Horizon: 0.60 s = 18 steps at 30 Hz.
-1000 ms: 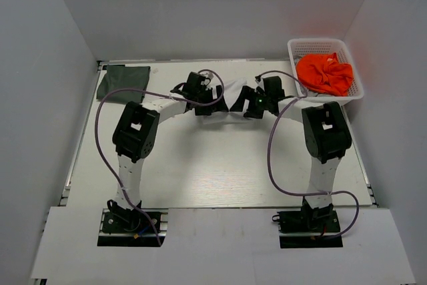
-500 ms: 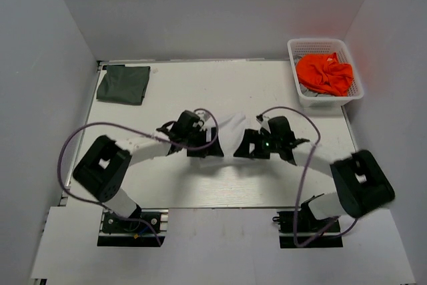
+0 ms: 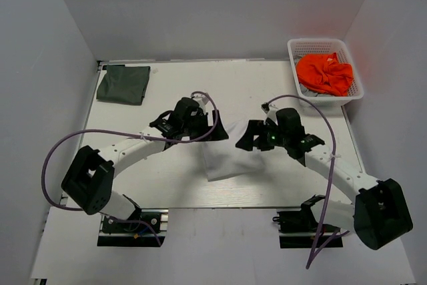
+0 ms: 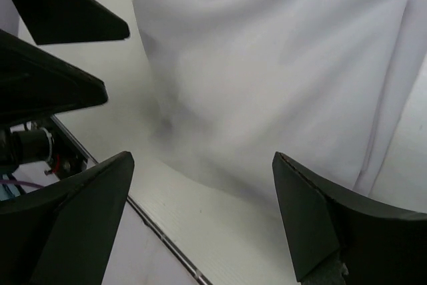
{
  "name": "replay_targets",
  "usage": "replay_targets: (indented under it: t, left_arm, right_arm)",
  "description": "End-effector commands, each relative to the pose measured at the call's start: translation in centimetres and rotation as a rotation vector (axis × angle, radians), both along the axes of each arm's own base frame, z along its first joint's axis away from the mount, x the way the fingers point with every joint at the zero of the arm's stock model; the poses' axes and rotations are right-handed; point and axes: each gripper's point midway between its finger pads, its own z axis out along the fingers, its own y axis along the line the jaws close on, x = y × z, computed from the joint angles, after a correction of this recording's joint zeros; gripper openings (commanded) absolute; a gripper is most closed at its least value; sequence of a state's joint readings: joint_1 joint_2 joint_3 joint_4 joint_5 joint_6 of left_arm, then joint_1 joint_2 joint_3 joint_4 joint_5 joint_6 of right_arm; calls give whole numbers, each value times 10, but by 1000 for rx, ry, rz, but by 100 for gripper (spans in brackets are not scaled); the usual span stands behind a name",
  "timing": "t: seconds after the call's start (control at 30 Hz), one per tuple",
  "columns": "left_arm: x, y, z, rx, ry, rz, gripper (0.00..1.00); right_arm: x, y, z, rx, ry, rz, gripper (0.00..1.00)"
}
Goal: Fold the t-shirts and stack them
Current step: Smooth out wrinkles on the folded tshirt
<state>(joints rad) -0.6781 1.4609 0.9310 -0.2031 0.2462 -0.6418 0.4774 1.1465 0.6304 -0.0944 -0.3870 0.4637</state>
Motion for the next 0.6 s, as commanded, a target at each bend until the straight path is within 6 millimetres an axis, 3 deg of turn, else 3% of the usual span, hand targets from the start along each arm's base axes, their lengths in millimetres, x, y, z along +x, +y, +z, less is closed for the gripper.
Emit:
replay_targets:
  t: [0.0,0.03,0.07,0.13,0.17,0.2,0.27,0.37,0.4,0.47,0.5,0.57]
  left_arm:
    - [15,-6,10,22,-50,5,100]
    - [18,-7,9,24,-48,5,100]
    - [22,-4,-6,65,-38,20,100]
    - [27,-1,-24,117,-20,32,100]
    - [41,9,-29,156,-15,102,100]
    - [42,24,-54,238,36,138,100]
    - [57,38,-67,326,18,226,100]
    - [68,50,-93,407,44,269,100]
    - [70,57,-100,435,63,284,100]
    - [78,62,-111,472,89,301,100]
    - [80,68,-117,481,102,312,100]
    - [81,67,-121,469,125,305,100]
  right_arm:
    - [37,11,31,38,-98,-55,90]
    - [43,9,29,30,-94,-80,90]
    - [49,13,23,32,-86,-80,90]
    - [64,21,33,79,-135,-84,90]
    - [71,26,29,89,-136,-84,90]
    - [78,26,20,85,-115,-96,90]
    - [95,29,13,104,-140,-111,90]
    - [122,24,-18,71,-149,-162,90]
    - [128,21,-45,47,-94,-171,90]
    - [135,22,-50,87,-68,-180,90]
    - [134,23,-67,93,-11,-194,90]
    - [134,22,-71,133,19,-191,90]
